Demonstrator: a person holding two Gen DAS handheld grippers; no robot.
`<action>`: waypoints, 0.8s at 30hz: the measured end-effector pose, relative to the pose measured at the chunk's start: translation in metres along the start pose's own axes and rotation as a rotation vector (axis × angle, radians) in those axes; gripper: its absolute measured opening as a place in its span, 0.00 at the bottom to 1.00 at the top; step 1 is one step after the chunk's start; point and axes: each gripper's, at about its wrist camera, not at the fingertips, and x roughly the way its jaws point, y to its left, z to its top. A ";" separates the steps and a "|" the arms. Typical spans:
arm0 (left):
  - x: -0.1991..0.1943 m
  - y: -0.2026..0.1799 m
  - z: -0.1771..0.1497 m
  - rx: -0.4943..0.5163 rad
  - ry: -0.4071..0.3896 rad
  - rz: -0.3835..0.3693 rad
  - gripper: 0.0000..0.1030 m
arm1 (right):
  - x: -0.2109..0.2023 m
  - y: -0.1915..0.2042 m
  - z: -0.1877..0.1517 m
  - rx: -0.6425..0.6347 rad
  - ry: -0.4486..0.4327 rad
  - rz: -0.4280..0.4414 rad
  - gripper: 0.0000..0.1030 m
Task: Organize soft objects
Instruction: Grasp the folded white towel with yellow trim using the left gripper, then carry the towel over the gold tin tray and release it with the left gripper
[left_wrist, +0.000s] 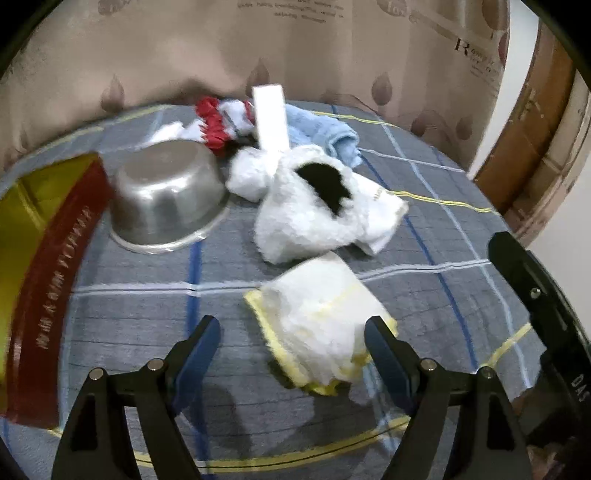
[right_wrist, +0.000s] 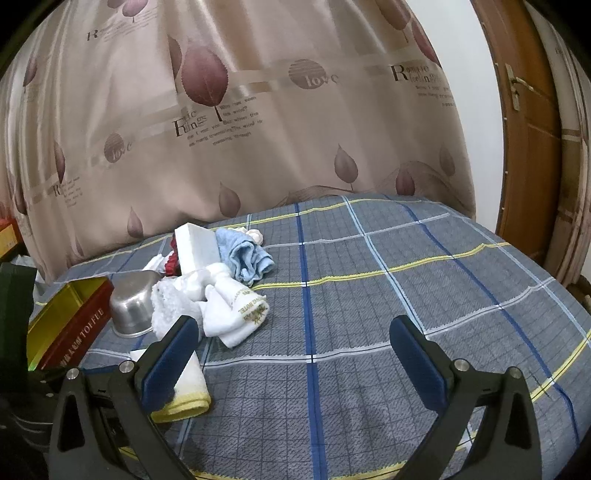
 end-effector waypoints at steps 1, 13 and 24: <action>0.003 0.000 0.000 -0.007 0.017 -0.023 0.80 | 0.000 0.000 0.000 0.002 0.001 0.000 1.00; -0.001 -0.028 -0.010 0.104 -0.011 -0.074 0.30 | 0.001 0.001 -0.001 0.012 0.005 0.005 1.00; -0.038 -0.019 -0.013 0.085 -0.060 -0.053 0.21 | 0.000 0.003 -0.002 0.037 0.017 0.008 1.00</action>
